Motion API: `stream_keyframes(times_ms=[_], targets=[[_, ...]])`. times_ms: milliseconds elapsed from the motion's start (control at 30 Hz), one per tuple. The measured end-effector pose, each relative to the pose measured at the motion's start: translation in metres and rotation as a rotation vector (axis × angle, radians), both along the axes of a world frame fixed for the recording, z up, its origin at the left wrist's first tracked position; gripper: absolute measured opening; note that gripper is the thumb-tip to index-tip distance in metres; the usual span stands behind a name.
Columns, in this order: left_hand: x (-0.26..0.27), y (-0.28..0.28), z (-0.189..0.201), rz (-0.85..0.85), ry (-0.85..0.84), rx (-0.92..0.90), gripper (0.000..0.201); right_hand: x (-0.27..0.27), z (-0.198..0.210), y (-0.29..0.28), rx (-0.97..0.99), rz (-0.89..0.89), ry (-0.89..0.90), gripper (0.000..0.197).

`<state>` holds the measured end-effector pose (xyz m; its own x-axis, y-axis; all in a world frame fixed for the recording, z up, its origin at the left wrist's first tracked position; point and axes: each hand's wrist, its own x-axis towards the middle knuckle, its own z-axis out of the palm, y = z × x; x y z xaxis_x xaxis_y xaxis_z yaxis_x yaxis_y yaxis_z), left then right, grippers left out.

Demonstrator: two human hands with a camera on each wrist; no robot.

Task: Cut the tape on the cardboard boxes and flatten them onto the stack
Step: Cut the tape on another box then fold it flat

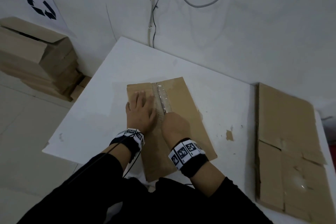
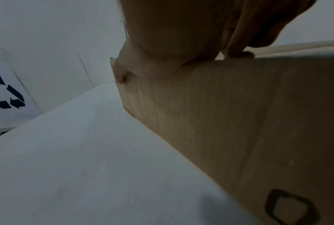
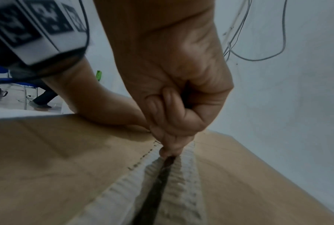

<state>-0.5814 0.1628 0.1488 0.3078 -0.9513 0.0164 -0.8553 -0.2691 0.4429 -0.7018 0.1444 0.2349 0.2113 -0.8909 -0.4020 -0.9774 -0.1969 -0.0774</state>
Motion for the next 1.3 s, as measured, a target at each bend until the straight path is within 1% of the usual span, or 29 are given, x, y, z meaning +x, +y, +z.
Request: stream_keyframes(times_ms=[167, 267, 367, 500, 600, 733, 900, 1000, 1100, 1167, 1200, 1233, 1300], targets=[[0.0, -0.001, 0.0, -0.007, 0.015, -0.024, 0.062, -0.014, 0.007, 0.018, 0.024, -0.017, 0.048, 0.031], [0.001, -0.001, -0.002, -0.006, 0.001, -0.018, 0.064, -0.017, 0.003, 0.026, 0.068, 0.024, 0.1, 0.029], [0.001, 0.0, -0.002, -0.009, 0.005, -0.02, 0.063, -0.02, -0.002, 0.035, 0.069, 0.016, 0.131, 0.028], [0.001, 0.001, -0.004, -0.004, 0.003, -0.021, 0.057, -0.027, -0.005, 0.054, 0.093, 0.012, 0.248, 0.025], [0.001, -0.001, -0.006, -0.004, -0.014, -0.02, 0.056, -0.034, -0.008, 0.07, 0.078, -0.018, 0.293, 0.024], [-0.001, -0.001, -0.007, -0.015, -0.022, -0.013, 0.056, -0.053, -0.008, 0.095, 0.053, -0.031, 0.284, 0.032], [0.0, -0.001, -0.007, -0.022, -0.018, 0.015, 0.057, -0.07, 0.002, 0.118, 0.074, -0.072, 0.267, 0.027], [0.0, -0.004, -0.007, -0.029, -0.025, 0.037, 0.057, -0.077, 0.005, 0.13, 0.071, -0.141, 0.238, 0.026], [0.002, -0.005, -0.007, -0.032, -0.043, 0.063, 0.057, -0.082, 0.008, 0.141, 0.079, -0.143, 0.215, 0.026], [0.002, -0.005, -0.007, -0.036, -0.043, 0.075, 0.057, -0.088, 0.008, 0.144, 0.068, -0.121, 0.204, 0.032], [0.002, -0.005, -0.006, -0.04, -0.049, 0.077, 0.057, -0.092, 0.007, 0.145, 0.06, -0.113, 0.192, 0.034], [0.002, -0.005, -0.006, -0.044, -0.056, 0.075, 0.057, -0.096, 0.006, 0.145, 0.046, -0.12, 0.162, 0.033], [0.002, -0.004, -0.003, -0.041, -0.046, 0.034, 0.055, -0.104, 0.007, 0.146, 0.011, -0.174, 0.05, 0.031]])
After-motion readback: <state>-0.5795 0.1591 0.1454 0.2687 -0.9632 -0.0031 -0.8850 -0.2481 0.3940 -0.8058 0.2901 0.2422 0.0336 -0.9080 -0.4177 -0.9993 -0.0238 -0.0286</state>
